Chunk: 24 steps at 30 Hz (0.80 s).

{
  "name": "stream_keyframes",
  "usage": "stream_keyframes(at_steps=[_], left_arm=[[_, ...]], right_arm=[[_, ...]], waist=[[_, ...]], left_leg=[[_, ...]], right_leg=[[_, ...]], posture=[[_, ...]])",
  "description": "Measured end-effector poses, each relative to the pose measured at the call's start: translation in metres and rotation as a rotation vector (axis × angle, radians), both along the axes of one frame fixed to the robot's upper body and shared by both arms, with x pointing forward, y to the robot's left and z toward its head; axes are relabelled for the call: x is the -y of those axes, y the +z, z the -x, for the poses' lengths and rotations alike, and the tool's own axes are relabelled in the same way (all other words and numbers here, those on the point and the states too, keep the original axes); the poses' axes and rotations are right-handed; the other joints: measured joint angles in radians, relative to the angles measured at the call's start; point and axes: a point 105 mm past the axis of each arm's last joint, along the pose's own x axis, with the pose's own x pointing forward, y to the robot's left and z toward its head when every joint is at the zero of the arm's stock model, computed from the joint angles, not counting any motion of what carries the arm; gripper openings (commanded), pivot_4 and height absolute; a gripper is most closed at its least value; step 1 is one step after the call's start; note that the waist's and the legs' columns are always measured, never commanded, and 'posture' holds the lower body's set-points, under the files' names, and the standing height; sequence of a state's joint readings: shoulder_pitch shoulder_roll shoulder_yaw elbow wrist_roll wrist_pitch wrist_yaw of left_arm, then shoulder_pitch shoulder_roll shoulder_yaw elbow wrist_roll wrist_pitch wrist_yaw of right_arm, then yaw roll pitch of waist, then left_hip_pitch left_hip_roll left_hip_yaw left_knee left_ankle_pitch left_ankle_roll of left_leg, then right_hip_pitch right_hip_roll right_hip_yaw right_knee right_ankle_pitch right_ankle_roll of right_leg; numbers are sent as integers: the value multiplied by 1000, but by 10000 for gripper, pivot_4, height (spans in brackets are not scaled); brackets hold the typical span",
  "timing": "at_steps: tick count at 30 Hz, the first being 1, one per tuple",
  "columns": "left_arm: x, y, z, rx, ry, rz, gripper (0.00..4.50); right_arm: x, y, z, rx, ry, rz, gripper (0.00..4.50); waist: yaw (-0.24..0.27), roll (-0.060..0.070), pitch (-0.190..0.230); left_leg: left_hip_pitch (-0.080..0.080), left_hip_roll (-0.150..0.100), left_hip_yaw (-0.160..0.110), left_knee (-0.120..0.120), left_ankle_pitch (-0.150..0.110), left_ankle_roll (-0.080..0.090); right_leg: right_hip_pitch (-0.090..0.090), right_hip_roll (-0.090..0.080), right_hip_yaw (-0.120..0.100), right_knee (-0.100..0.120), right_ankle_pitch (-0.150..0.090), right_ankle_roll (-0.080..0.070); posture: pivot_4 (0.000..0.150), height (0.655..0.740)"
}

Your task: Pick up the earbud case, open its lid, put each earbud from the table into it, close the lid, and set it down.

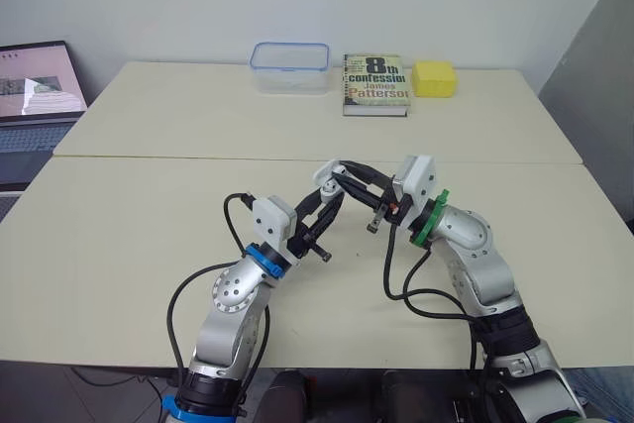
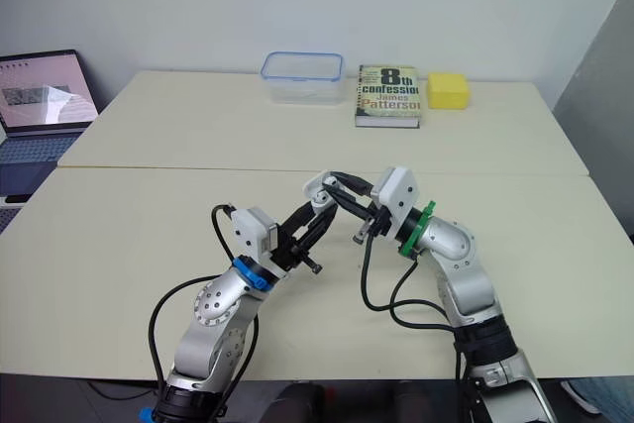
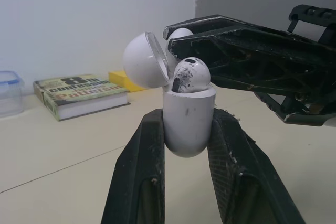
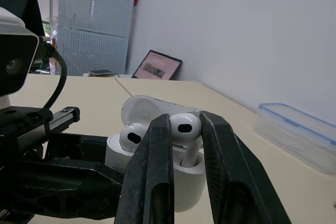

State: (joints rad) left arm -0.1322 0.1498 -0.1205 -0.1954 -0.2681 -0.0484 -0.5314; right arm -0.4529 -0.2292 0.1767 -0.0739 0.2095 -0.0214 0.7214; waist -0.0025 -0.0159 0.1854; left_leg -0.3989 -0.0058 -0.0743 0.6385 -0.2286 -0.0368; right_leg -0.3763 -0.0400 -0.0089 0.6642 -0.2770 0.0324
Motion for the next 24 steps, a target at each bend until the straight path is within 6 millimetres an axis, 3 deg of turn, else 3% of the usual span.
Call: stream_keyframes(at_steps=[12, 23, 24], left_arm=[[0, -1, 0, -5, -1, -1, 7489], [-3, 0, -2, -2, 16, 4, 7489], [-2, 0, -1, -2, 13, 4, 7489]], right_arm=[[0, -2, -1, -2, -2, 4, 3893], [8, -1, -1, -21, -13, 32, 43051], [8, 2, 1, -15, -5, 34, 45000]], waist=[[0, 0, 0], [0, 0, 0], [0, 0, 0]], left_leg=[[0, 0, 0, 0, 0, 0], [0, 0, 0, -1, 0, 0], [0, 0, 0, -1, 0, 0]], right_leg=[[0, 0, 0, 0, 0, 0], [0, 0, 0, 0, 0, 0], [0, 0, 0, 0, 0, 0]], posture=[[1500, 7400], [1500, 7400], [1500, 7400]])
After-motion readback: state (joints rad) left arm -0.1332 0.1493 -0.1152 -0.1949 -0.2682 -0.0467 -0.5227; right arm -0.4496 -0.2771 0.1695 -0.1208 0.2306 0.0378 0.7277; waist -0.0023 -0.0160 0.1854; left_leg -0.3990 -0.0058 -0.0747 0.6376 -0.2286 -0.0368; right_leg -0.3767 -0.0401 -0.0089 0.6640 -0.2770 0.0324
